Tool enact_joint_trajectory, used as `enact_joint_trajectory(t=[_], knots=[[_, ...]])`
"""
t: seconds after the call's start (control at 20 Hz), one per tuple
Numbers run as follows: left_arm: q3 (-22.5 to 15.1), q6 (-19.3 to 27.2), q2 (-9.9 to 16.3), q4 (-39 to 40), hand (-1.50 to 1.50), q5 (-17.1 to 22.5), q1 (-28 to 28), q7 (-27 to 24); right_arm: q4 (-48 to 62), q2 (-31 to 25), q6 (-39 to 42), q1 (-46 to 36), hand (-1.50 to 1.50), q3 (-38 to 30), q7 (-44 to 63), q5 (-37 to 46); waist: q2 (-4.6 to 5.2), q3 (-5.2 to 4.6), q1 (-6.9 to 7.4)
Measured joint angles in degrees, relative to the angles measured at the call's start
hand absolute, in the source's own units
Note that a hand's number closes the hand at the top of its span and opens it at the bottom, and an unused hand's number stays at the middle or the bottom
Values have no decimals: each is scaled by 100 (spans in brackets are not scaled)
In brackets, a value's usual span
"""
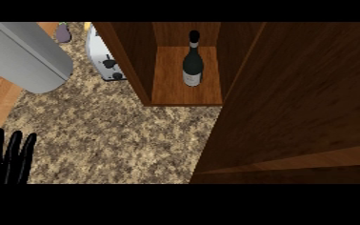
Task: Pick up the wine, place it into the cabinet and close the cabinet
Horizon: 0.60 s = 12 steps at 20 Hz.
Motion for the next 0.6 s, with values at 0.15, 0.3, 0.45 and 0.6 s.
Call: enact_joint_trajectory(t=[0.15,0.3,0.45,0.6], knots=[[421,-313,217,-41,-150,242,182,51,-22,45,-392,-110,150,455,45,342,-7,-2,15],[752,-599,352,18,-150,423,303,93,-57,-13,-943,-296,150,785,30,811,-11,-5,21],[977,-809,423,62,-150,548,383,150,-47,-102,-1391,-468,150,947,-48,1242,-13,-5,23],[1216,-953,488,55,-150,697,384,273,5,-159,-1824,-815,150,1111,-38,1574,-6,-6,39]])
